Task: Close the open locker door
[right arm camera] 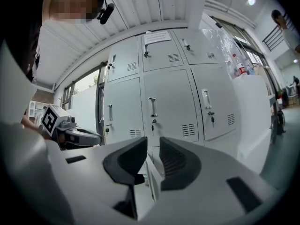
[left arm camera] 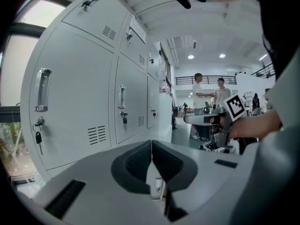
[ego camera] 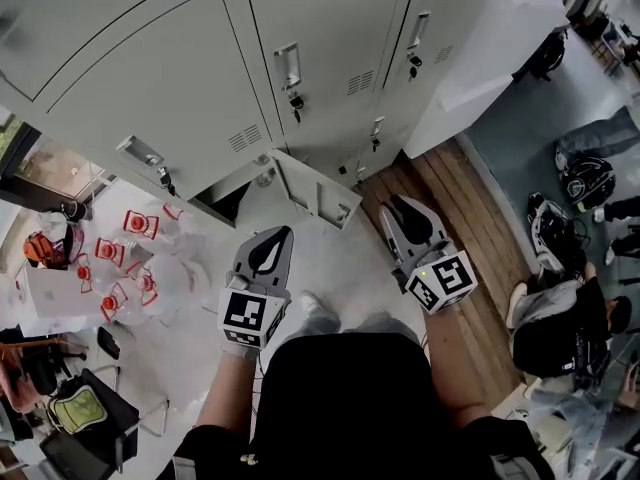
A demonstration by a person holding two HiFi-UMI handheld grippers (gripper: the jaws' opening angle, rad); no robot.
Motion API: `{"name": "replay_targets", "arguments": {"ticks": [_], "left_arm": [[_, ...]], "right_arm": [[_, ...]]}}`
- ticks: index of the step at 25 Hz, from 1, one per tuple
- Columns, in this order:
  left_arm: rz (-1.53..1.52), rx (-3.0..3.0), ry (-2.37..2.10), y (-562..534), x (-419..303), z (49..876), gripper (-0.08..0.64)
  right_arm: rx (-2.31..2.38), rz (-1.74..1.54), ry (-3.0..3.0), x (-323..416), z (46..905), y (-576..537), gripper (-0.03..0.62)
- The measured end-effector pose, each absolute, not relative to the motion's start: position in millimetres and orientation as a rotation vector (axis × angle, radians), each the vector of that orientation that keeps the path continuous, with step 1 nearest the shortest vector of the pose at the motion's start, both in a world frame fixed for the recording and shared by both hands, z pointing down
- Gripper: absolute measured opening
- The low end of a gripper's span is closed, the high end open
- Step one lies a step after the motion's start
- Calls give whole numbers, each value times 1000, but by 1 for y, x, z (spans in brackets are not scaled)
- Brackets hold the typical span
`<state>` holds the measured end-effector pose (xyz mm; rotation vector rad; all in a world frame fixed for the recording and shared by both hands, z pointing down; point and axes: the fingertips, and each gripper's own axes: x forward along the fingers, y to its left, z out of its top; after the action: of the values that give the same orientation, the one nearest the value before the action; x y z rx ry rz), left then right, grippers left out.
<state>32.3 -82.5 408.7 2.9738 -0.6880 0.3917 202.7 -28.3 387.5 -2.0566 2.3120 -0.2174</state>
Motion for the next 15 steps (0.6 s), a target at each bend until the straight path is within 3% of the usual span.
{"name": "replay_targets", "arguments": {"ticks": [7, 15], "left_arm": [[443, 2954, -591, -103, 32, 429, 23], [521, 2891, -632, -108, 47, 447, 23]], "right_arm": [[-2123, -338, 2294, 213, 422, -51, 81], [-1980, -549, 2532, 222, 482, -73, 132]]}}
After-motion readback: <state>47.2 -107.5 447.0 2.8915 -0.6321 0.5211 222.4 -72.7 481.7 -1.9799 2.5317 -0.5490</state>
